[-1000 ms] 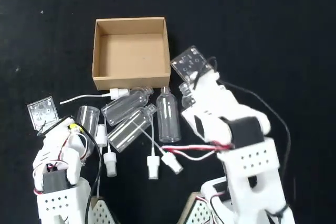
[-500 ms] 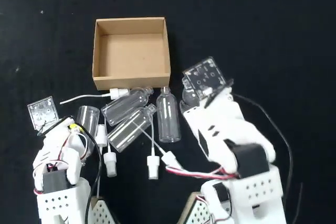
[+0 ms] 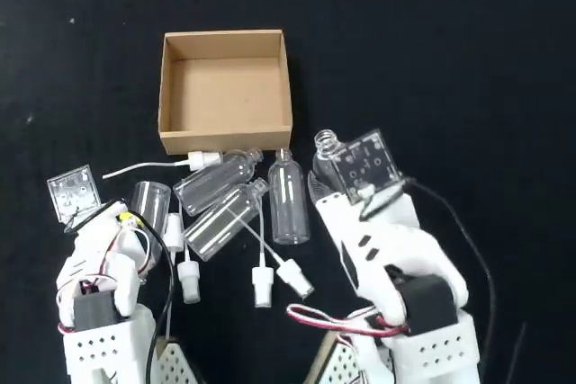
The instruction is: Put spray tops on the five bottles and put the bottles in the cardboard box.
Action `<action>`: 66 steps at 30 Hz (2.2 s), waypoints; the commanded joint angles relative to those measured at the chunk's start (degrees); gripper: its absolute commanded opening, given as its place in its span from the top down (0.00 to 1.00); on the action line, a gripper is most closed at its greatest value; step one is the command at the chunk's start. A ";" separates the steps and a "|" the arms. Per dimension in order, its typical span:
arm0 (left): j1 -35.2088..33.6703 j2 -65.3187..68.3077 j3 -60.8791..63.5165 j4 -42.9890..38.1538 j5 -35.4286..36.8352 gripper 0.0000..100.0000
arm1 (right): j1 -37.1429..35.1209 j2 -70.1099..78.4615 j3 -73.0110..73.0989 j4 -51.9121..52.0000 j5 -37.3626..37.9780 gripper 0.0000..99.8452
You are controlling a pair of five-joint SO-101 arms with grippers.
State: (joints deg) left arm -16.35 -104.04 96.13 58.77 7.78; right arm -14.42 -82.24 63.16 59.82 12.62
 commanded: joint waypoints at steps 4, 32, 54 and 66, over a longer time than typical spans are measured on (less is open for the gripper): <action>0.13 -0.44 1.27 -0.09 -0.53 0.97 | 1.05 -6.99 3.74 -4.84 -1.32 0.95; -0.31 -0.53 -13.76 0.09 -0.18 0.97 | 1.14 -8.92 5.58 -5.80 -1.05 0.95; 5.85 3.87 -29.05 14.68 -15.65 0.87 | 1.23 -9.27 8.75 -9.41 -0.97 0.95; 13.49 32.35 -41.98 20.48 -16.79 0.87 | 1.23 -8.92 8.92 -9.49 0.62 0.95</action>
State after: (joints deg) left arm -4.75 -78.81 60.26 78.20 -10.33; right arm -14.42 -90.51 72.13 52.09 12.44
